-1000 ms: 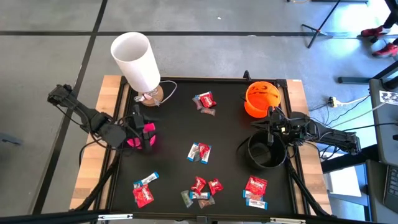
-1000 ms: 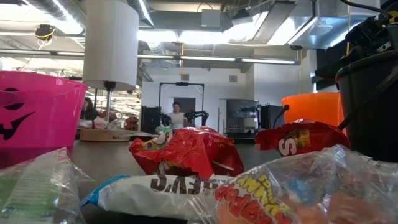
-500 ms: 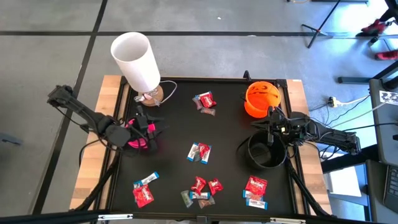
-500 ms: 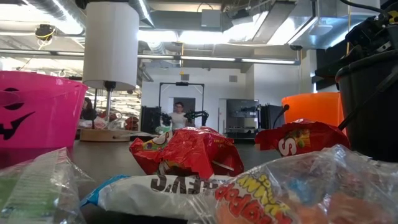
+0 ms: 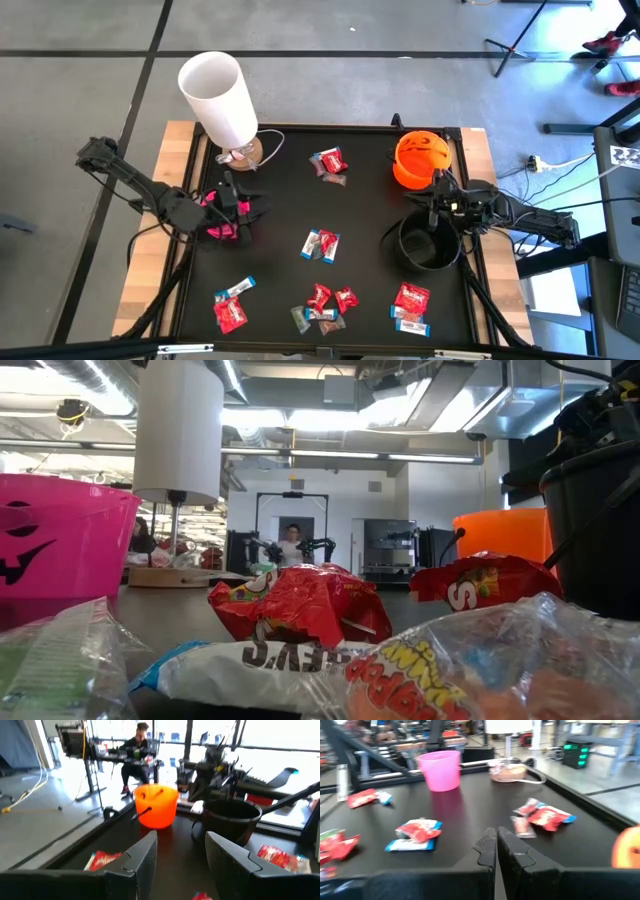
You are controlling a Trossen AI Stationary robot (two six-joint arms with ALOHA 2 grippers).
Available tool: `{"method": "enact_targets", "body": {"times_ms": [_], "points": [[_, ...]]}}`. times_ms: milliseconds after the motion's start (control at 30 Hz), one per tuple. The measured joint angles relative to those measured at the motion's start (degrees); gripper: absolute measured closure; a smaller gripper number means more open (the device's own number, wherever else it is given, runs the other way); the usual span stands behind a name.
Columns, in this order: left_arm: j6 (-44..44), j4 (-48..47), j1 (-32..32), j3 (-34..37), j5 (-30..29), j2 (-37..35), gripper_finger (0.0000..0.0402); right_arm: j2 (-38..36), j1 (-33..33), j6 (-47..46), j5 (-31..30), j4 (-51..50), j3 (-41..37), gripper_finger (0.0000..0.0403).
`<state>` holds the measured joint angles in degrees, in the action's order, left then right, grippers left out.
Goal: Sort candy
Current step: Put the orange gummy into the pink bucket
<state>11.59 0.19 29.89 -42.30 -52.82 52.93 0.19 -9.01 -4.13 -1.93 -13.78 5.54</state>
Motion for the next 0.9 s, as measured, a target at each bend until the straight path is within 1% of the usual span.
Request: {"method": "enact_targets", "body": {"times_ms": [167, 267, 333, 433, 533, 600, 667, 767, 900], "points": [[-6.0, 4.4, 0.0, 0.0, 0.0, 0.0, 0.0244, 0.0, 0.0, 0.0, -1.5, 0.1, 0.0, 0.0386], [-6.2, 4.5, -0.2, 0.0, 0.0, 0.0, 0.0244, 0.0, 0.0, 0.0, -1.5, 0.5, 0.0, 0.0386], [-6.2, 4.4, -0.7, 0.0, 0.4, 0.0, 0.0244, 0.0, 0.0, 0.0, -1.5, 3.4, 0.0, 0.0386], [-6.2, 4.3, -1.5, 0.0, 2.1, 0.2, 0.0244, 0.0, 0.0, -0.1, -1.3, 10.9, 0.0, 0.0386], [-6.2, 4.3, -2.5, 0.0, 3.7, 0.3, 0.0244, 0.0, 0.0, -0.1, -0.2, 23.2, 0.0, 0.0386], [-6.2, 4.3, -3.3, 0.0, 4.4, 0.4, 0.0244, 0.0, 0.0, -1.2, 1.9, 32.3, 0.0, 0.0386], [-6.2, 4.3, -3.8, 0.0, 5.1, 0.5, 0.0244, 0.0, 0.0, -4.8, 5.2, 39.5, 0.0, 0.0386], [-6.2, 4.1, -4.3, 0.0, 6.1, 1.3, 0.0244, 0.0, 0.0, -8.9, 7.5, 47.7, 0.0, 0.0386], [-6.2, 4.2, -4.3, 0.0, 6.1, 2.7, 0.0244, 0.0, 0.0, -10.7, 7.5, 53.9, 0.0, 0.0386]]}}
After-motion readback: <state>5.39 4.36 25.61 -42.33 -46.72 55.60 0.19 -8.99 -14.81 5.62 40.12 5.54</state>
